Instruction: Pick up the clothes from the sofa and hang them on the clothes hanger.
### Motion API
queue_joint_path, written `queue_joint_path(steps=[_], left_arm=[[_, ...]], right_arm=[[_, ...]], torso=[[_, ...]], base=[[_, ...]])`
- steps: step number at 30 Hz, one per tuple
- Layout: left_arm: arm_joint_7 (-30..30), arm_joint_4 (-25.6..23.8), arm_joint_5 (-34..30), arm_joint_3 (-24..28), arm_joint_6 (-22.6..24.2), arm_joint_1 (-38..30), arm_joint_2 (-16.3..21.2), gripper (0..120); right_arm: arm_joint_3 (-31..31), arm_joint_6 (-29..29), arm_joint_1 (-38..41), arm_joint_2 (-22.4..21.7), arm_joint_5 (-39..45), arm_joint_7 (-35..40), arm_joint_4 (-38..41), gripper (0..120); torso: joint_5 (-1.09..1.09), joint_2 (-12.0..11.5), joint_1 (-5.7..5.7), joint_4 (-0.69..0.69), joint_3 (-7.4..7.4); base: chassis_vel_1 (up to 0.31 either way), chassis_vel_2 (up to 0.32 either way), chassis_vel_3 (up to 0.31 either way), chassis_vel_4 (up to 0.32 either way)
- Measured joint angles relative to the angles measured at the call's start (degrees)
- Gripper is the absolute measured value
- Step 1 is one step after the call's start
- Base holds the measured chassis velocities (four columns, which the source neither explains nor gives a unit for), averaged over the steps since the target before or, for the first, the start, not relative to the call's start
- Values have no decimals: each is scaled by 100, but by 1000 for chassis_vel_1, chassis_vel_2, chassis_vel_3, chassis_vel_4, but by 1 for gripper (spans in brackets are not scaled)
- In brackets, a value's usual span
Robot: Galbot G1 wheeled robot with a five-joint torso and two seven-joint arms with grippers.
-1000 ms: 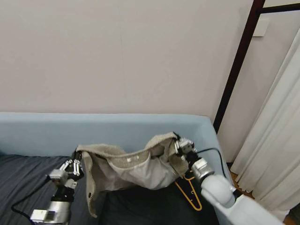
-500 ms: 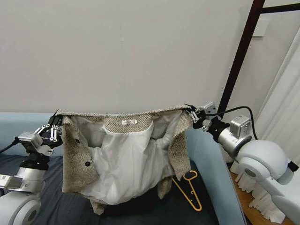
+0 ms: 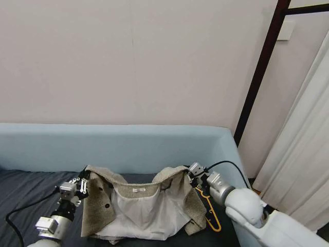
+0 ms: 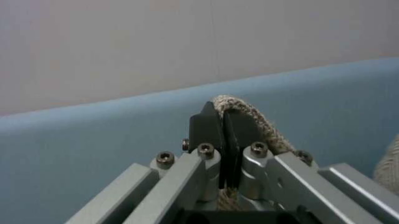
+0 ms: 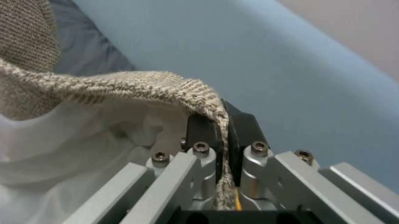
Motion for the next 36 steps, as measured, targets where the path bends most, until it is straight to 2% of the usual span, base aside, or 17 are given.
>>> queue_joint_path(steps=[4, 7, 8, 11, 13, 15, 17, 18, 21, 27, 28, 31, 32, 34, 36], left_arm=[[1, 41, -3, 110, 114, -39, -62, 0], [-96, 89, -1, 170, 300, -92, -84, 0], [-96, 89, -1, 170, 300, -92, -84, 0], [-271, 161, -17, 174, 448, -163, -76, 0], [-294, 178, -24, 174, 460, -180, -68, 0], [-328, 230, -41, 174, 481, -228, -49, 0], [-347, 254, -57, 177, 486, -256, -54, 0], [-347, 254, -57, 177, 486, -256, -54, 0], [-377, 267, -67, 198, 494, -286, -67, 0], [-395, 289, -108, 187, 500, -346, -58, 0], [-395, 289, -108, 187, 500, -346, -58, 0], [-396, 218, -127, 136, 498, -307, -52, 0], [-396, 218, -127, 136, 498, -307, -52, 0], [-396, 164, -114, 80, 461, -229, -98, 0], [-396, 149, -102, 62, 442, -199, -112, 0]], right_arm=[[-62, 127, 55, 299, -154, -193, -515, 0], [-79, -524, 156, 418, 161, -182, -628, 0], [-79, -524, 156, 418, 161, -182, -628, 0], [24, -1099, 224, 397, 856, -198, -541, 11], [69, -1205, 231, 380, 1076, -231, -500, 14], [267, -1496, 239, 320, 1708, -446, -366, 22], [451, -1558, 217, 245, 2094, -848, -275, 34], [451, -1558, 217, 245, 2094, -848, -275, 34], [594, -1548, 95, 69, 2310, -1249, -141, 45], [604, -1644, -164, -103, 2098, -1112, -6, 67], [604, -1644, -164, -103, 2098, -1112, -6, 67], [619, -1534, -322, -66, 1302, -668, -278, 85], [619, -1534, -322, -66, 1302, -668, -278, 85], [561, -1217, -381, 93, 556, -232, -758, 93], [561, -1201, -389, 153, 396, -108, -907, 97]], torso=[[0, 0, 0, 0, 0], [0, 0, 0, -2, 0], [0, 0, 0, -2, 0], [0, 0, 0, -1, 0], [0, 0, 0, -1, 0], [-1, 0, 0, -2, 0], [0, 0, 0, -2, 0], [0, 0, 0, -2, 0], [0, 0, 0, -2, 0], [0, 0, 0, -2, -1], [0, 0, 0, -2, -1], [0, 0, 0, -2, -1], [0, 0, 0, -2, -1], [1, 0, 0, -1, 0], [0, 0, 0, -1, 0]], base=[[0, 0, 0, 0], [0, 0, 0, 0], [0, 0, 0, 0], [0, 0, 0, 0], [0, 0, 0, 0], [0, 0, 0, 0], [0, 0, 0, 0], [0, 0, 0, 0], [0, 0, 0, 0], [0, 0, 0, 0], [0, 0, 0, 0], [0, 0, 0, 0], [0, 0, 0, 0], [0, 0, 0, 0], [0, 0, 0, 0]])
